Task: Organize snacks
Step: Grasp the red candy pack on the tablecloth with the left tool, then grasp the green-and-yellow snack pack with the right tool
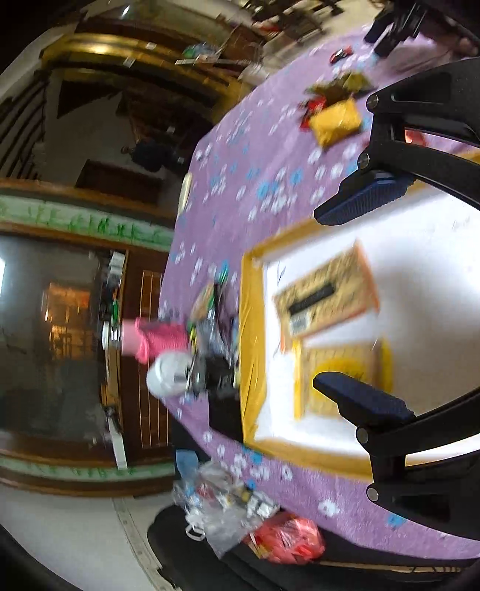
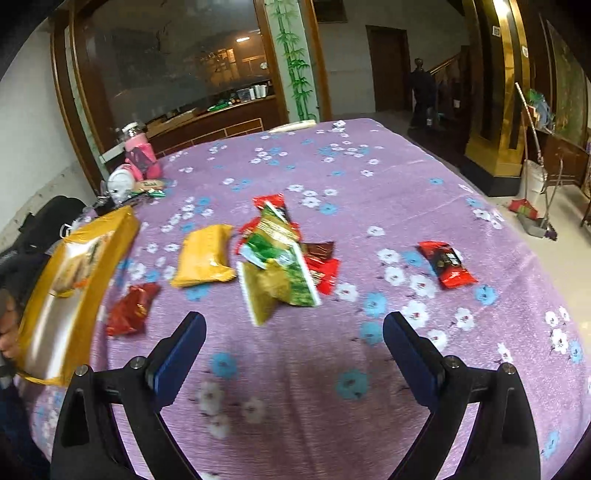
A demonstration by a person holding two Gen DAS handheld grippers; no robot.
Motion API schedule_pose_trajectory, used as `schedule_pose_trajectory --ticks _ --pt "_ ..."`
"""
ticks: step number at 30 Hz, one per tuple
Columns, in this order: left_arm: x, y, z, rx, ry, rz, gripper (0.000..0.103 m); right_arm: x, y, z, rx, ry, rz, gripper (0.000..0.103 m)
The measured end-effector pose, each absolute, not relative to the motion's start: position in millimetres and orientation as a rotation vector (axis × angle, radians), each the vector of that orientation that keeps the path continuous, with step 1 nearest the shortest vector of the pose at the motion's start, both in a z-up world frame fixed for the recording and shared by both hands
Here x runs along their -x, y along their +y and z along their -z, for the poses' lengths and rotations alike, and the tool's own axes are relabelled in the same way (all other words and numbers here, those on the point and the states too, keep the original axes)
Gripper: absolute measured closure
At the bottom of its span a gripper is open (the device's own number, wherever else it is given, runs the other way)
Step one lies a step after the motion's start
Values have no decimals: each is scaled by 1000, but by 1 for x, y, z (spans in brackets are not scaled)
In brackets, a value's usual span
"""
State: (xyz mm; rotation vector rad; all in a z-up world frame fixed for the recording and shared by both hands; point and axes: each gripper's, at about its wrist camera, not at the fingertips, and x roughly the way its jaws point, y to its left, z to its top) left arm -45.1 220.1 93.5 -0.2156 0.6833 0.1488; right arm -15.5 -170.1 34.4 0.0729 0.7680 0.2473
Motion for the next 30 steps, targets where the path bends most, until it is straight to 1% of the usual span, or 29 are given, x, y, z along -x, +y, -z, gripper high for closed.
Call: schedule_pose_trajectory --ticks 2,10,12,13,14,23,24,25,27,29,30 --pt "47 202 -95 225 694 -96 18 13 -176 -31 -115 790 -262 7" --pt "40 117 -84 222 785 75 17 20 -185 -36 -165 716 -269 7" --pt "34 93 -76 176 820 111 24 21 -189 -36 -188 708 -278 7" --pt "32 86 -72 162 838 116 36 21 -190 -37 -197 708 -281 7" --pt "29 79 -68 150 859 116 42 22 -192 -37 -207 705 -283 7" --pt "4 55 -34 31 980 -16 44 27 -206 -39 -289 670 -351 7" --pt "1 54 -29 29 997 -19 47 27 -207 -39 -298 670 -359 7" --pt "-2 51 -24 22 1015 -23 55 27 -209 -39 -304 670 -362 7" --pt "-2 43 -18 -31 1008 -60 55 26 -211 -38 -319 670 -369 7" --pt "0 38 -19 -50 979 -75 63 26 -213 -38 -335 672 -374 7" --pt "1 36 -21 -51 966 -64 65 26 -214 -38 -341 674 -375 7"
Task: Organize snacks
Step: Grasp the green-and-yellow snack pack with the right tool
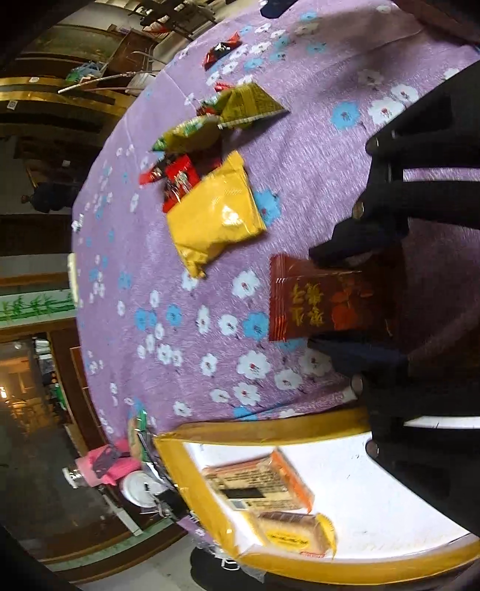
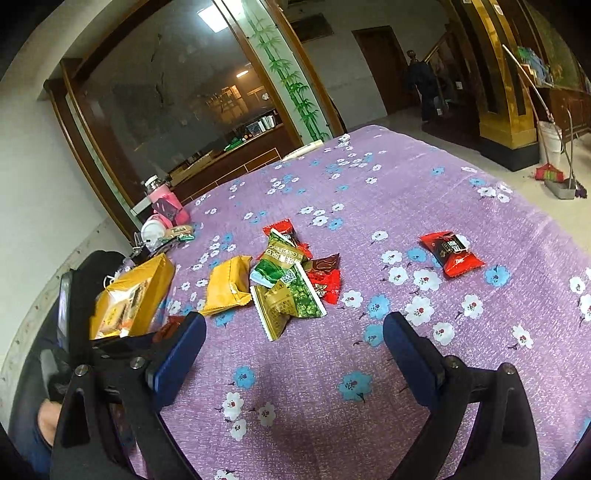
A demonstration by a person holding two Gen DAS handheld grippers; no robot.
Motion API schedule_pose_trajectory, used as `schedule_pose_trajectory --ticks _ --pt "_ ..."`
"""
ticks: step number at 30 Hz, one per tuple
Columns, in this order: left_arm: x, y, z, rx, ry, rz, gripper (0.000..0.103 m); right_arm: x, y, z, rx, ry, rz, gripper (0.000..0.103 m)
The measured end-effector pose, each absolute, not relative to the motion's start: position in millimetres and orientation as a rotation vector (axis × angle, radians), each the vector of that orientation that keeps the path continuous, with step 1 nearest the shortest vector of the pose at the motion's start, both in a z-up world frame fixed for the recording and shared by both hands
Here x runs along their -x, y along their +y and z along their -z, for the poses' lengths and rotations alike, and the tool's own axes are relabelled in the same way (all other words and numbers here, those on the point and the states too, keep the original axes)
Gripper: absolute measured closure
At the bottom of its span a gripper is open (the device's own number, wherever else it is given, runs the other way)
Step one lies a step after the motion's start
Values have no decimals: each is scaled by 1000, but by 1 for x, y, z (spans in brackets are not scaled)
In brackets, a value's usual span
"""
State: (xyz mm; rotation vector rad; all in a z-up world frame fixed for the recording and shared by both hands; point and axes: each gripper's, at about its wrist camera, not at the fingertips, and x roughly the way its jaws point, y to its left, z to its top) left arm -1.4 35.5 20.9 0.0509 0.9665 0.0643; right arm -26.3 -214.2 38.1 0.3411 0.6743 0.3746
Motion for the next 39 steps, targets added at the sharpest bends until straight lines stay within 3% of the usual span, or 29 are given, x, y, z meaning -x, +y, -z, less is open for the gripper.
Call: schedule_pose_trajectory --ticks 2,11,18,22,27,31,33,39 --pt "5 31 -26 -14 954 7 68 26 -216 -37 -349 681 -378 7" --pt "3 21 -21 5 962 94 66 17 -205 -33 -302 772 -335 7" --pt "1 20 -20 43 966 104 66 -7 -163 -38 -80 857 -360 7" --pt "-1 22 -19 46 967 107 66 -27 -143 -34 70 855 -345 24" --pt "-2 17 -18 36 963 103 62 -44 -133 -19 109 894 -360 32" --pt "-4 12 -18 14 946 84 62 -50 -141 -12 51 929 -383 54" --pt "-4 11 -17 12 935 80 68 -52 -149 -12 -4 935 -403 55" --pt "-1 16 -23 52 892 105 68 -48 -167 -21 -131 878 -459 61"
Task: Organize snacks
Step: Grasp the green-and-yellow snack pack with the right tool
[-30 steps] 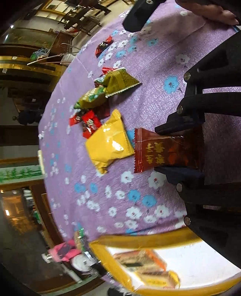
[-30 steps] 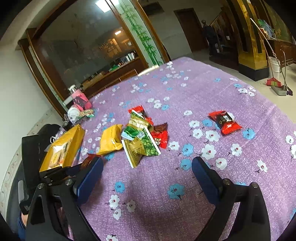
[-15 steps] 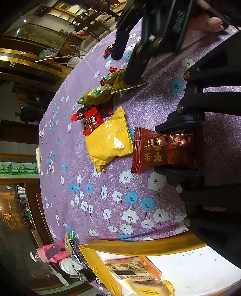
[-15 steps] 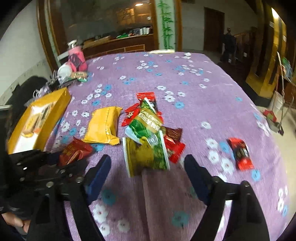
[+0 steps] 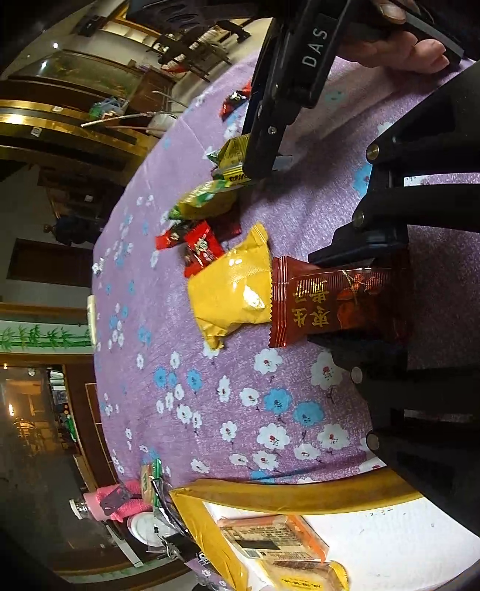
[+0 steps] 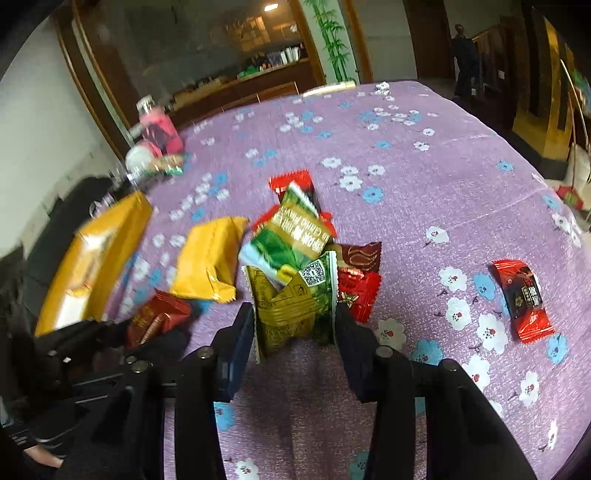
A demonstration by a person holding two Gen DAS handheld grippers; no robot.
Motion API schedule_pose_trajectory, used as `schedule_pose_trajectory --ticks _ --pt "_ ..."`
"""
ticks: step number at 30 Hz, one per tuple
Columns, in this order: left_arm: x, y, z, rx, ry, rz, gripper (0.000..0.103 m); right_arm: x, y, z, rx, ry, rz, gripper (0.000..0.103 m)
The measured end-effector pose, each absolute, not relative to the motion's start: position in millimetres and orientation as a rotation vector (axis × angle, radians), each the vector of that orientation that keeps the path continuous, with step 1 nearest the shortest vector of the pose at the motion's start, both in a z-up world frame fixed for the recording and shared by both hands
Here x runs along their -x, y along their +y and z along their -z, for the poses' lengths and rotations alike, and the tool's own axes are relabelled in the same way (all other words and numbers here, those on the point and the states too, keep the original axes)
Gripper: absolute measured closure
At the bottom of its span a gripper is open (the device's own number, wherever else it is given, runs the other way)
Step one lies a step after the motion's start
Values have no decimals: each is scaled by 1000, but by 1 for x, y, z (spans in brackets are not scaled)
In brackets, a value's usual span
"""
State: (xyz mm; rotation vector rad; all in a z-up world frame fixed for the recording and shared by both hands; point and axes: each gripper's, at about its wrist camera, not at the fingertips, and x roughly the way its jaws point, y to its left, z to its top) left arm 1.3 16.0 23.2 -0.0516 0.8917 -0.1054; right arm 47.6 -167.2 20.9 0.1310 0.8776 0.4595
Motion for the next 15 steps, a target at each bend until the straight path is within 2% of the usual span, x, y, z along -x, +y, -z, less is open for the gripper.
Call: schedule_pose_trajectory --ticks 15 --pt "6 20 -34 76 814 104 68 -40 -161 -31 -105 807 -488 61"
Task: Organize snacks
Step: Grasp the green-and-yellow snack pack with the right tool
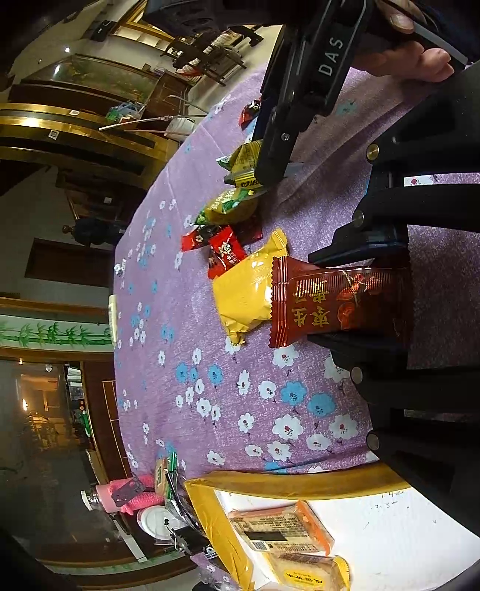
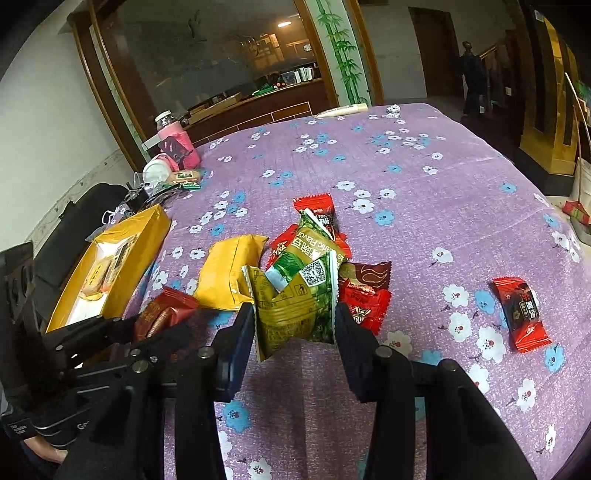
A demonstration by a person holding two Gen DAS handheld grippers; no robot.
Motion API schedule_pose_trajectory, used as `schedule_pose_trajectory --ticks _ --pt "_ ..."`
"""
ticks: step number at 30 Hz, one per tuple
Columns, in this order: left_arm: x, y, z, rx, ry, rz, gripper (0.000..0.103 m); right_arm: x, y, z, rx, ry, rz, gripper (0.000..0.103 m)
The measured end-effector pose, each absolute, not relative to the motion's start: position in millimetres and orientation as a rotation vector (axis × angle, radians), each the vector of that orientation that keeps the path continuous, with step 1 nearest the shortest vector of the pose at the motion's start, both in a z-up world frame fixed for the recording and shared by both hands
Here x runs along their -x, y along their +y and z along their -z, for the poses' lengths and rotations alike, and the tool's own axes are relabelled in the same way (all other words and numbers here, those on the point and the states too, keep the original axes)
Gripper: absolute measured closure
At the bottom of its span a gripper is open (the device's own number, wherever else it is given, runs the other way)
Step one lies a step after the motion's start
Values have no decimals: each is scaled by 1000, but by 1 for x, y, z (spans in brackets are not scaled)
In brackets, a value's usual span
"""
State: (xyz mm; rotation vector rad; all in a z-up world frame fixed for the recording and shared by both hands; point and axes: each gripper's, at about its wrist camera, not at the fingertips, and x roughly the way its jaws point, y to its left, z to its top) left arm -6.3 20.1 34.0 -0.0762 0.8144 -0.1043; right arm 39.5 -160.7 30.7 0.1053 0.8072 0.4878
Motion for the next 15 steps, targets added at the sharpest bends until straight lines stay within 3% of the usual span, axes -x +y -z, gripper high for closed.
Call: schedule_pose_trajectory --ticks 15 --pt "8 20 -36 81 802 108 68 -39 -157 -34 -60 765 -456 61"
